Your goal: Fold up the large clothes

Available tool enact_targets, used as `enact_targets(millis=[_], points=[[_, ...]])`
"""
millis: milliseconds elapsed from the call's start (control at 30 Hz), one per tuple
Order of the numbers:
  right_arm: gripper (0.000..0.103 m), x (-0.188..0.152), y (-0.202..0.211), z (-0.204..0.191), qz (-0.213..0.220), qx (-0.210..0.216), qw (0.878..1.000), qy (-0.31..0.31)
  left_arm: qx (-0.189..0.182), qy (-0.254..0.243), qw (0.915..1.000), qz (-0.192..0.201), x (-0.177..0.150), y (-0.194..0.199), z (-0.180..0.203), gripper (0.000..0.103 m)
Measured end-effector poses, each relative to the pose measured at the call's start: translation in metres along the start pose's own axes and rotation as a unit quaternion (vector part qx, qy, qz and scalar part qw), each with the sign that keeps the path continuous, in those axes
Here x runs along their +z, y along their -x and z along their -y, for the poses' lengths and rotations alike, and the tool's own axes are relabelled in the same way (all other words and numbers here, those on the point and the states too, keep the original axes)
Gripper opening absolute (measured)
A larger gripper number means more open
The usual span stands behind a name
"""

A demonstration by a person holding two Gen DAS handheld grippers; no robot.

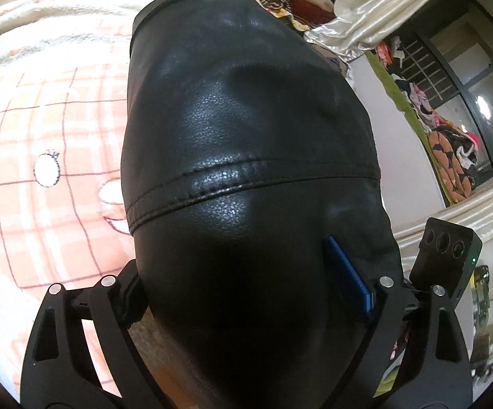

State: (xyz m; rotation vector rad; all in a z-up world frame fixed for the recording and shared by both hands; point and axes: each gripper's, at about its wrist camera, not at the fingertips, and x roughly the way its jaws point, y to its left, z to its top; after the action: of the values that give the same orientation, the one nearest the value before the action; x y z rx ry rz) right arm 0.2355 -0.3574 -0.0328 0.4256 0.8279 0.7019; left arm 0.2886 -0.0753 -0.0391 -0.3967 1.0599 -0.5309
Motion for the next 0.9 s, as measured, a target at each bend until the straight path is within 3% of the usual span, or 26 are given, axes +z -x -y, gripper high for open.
enact_targets(millis=[367, 900], points=[[0.057, -0.013, 0.035, -0.012, 0.019, -0.02, 1.0, 0.01, -0.024, -0.016, 0.9996, -0.001, -0.013, 0.003, 0.019, 0.083], [0.057, 0.026, -0.037, -0.05, -0.007, 0.004, 0.999, 0.039, -0.001, 0.016, 0.9994, 0.03, -0.015, 0.046, -0.028, 0.083]])
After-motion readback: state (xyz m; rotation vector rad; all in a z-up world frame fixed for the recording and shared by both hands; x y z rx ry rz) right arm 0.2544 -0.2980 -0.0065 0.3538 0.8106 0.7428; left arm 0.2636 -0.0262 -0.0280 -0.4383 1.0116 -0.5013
